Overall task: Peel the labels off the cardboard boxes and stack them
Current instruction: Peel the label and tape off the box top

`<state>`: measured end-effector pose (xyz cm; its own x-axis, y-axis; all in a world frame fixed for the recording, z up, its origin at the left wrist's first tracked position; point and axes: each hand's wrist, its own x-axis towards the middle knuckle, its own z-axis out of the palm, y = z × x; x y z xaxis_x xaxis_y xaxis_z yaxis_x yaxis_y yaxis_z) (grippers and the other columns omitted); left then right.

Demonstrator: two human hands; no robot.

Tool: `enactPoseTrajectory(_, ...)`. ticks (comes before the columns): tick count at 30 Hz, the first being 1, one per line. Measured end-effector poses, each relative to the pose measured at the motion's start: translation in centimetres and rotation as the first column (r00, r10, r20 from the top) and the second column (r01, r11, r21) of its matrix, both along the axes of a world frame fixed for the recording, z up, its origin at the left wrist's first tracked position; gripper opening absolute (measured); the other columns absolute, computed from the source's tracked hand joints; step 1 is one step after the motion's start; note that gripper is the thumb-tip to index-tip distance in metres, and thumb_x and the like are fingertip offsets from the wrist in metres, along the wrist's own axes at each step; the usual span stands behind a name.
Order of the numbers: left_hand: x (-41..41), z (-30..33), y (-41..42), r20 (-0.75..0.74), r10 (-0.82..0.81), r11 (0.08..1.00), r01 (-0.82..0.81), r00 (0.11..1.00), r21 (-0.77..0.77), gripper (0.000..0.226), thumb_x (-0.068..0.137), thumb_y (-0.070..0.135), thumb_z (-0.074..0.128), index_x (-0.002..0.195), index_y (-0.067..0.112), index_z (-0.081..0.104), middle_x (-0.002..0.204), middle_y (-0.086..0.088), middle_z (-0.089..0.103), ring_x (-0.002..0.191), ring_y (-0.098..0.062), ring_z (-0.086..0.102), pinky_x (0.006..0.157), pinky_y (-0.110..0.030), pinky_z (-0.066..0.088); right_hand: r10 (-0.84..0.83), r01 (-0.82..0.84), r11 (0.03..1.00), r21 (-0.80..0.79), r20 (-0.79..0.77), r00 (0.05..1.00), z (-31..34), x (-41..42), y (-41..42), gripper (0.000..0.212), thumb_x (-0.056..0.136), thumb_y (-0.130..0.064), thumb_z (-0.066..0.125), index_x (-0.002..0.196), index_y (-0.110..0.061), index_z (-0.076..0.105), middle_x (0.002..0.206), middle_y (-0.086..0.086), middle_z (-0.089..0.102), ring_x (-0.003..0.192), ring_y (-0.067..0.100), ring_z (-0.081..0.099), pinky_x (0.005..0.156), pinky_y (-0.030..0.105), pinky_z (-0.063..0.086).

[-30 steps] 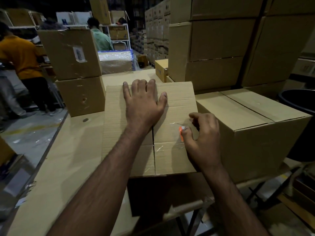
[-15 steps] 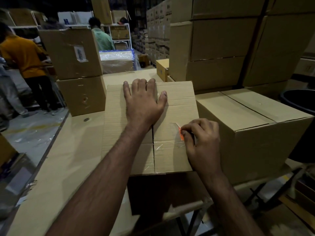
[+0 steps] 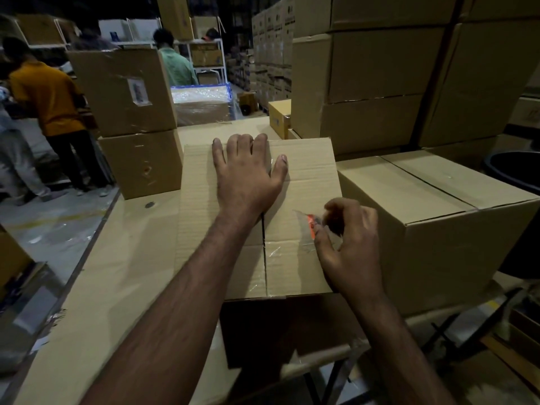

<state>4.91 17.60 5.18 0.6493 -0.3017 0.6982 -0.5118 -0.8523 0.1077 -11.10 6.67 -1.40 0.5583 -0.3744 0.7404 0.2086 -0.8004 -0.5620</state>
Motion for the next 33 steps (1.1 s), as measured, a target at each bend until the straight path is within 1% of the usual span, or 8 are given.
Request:
enactPoseTrajectory(3, 0.05, 0.10, -0.02, -0.002, 0.004, 1.000, -0.004, 1.000, 0.002, 0.064, 0.095, 0.057, 0.027, 0.143, 0.018, 0.045, 0.140, -0.009, 0.048, 0.137, -0.027, 0.036, 0.121, -0.057, 0.009, -0.099, 0.099, 0.995, 0.009, -0.039, 0.994, 0.10, 0.57, 0.02, 0.042, 0.090, -0.023, 0.064, 0.130, -0.014, 0.057, 0.101, -0.002, 0.051, 0.100, 0.014, 0.039, 0.081, 0.029, 0.041)
enactPoseTrajectory(6, 0.20, 0.01, -0.13, -0.004, 0.009, 1.000, -0.009, 1.000, 0.001, 0.065, 0.095, 0.057, 0.027, 0.143, 0.018, 0.045, 0.140, -0.009, 0.048, 0.138, -0.028, 0.036, 0.121, -0.057, 0.009, -0.143, 0.142, 0.989, -0.029, -0.050, 0.988, 0.02, 0.71, -0.11, 0.033, 0.091, -0.023, 0.067, 0.121, -0.012, 0.067, 0.103, 0.005, 0.052, 0.101, 0.015, 0.038, 0.080, 0.035, 0.046)
enactPoseTrajectory(8, 0.29, -0.05, -0.16, -0.002, 0.008, 1.000, -0.008, 1.000, -0.003, 0.064, 0.095, 0.057, 0.027, 0.143, 0.018, 0.045, 0.139, -0.009, 0.048, 0.137, -0.028, 0.037, 0.121, -0.057, 0.009, -0.123, 0.121, 0.992, -0.039, -0.035, 0.992, -0.02, 0.56, -0.16, 0.024, 0.089, -0.019, 0.071, 0.111, -0.014, 0.073, 0.100, 0.003, 0.054, 0.100, 0.016, 0.039, 0.076, 0.034, 0.046)
enactPoseTrajectory(11, 0.27, -0.05, -0.14, -0.001, 0.010, 1.000, -0.010, 1.000, -0.001, 0.064, 0.095, 0.057, 0.027, 0.142, 0.018, 0.045, 0.139, -0.009, 0.049, 0.137, -0.028, 0.037, 0.121, -0.057, 0.009, -0.122, 0.119, 0.990, -0.080, -0.023, 0.992, 0.03, 0.39, -0.17, 0.016, 0.086, -0.017, 0.074, 0.102, -0.015, 0.075, 0.098, 0.002, 0.057, 0.099, 0.018, 0.041, 0.075, 0.029, 0.041)
enactPoseTrajectory(19, 0.22, 0.01, -0.13, -0.012, 0.005, 1.000, -0.005, 1.000, -0.004, 0.062, 0.096, 0.057, 0.029, 0.143, 0.020, 0.044, 0.141, -0.009, 0.048, 0.139, -0.027, 0.035, 0.121, -0.056, 0.008, -0.094, 0.089, 0.987, -0.131, -0.036, 0.995, -0.01, -0.03, -0.13, 0.012, 0.086, -0.016, 0.073, 0.097, -0.014, 0.075, 0.101, 0.000, 0.061, 0.103, 0.019, 0.043, 0.078, 0.031, 0.041)
enactPoseTrajectory(23, 0.49, 0.10, -0.24, -0.024, 0.011, 1.000, -0.011, 1.000, 0.002, 0.062, 0.096, 0.057, 0.029, 0.143, 0.020, 0.043, 0.142, -0.008, 0.047, 0.139, -0.027, 0.035, 0.122, -0.056, 0.008, -0.038, 0.033, 0.993, -0.117, -0.036, 0.999, -0.16, 0.08, -0.21, 0.014, 0.085, -0.020, 0.067, 0.095, -0.014, 0.075, 0.100, -0.002, 0.062, 0.102, 0.018, 0.044, 0.076, 0.038, 0.047)
enactPoseTrajectory(27, 0.53, 0.12, -0.28, -0.028, 0.010, 1.000, -0.010, 1.000, 0.004, 0.062, 0.096, 0.057, 0.029, 0.143, 0.020, 0.043, 0.142, -0.008, 0.047, 0.139, -0.027, 0.035, 0.121, -0.056, 0.009, 0.003, -0.005, 0.993, -0.114, -0.018, 1.000, -0.15, 0.17, -0.32, 0.022, 0.082, -0.029, 0.058, 0.088, -0.016, 0.075, 0.096, -0.005, 0.062, 0.100, 0.017, 0.045, 0.075, 0.045, 0.048)
enactPoseTrajectory(33, 0.31, 0.09, -0.16, -0.014, 0.009, 1.000, -0.009, 1.000, 0.000, 0.063, 0.095, 0.057, 0.028, 0.143, 0.019, 0.044, 0.141, -0.009, 0.049, 0.138, -0.028, 0.036, 0.121, -0.056, 0.009, 0.044, -0.046, 0.991, -0.123, -0.015, 0.999, -0.18, -0.10, -0.26, 0.015, 0.078, -0.027, 0.058, 0.083, -0.019, 0.069, 0.093, -0.009, 0.061, 0.100, 0.017, 0.046, 0.075, 0.050, 0.046)
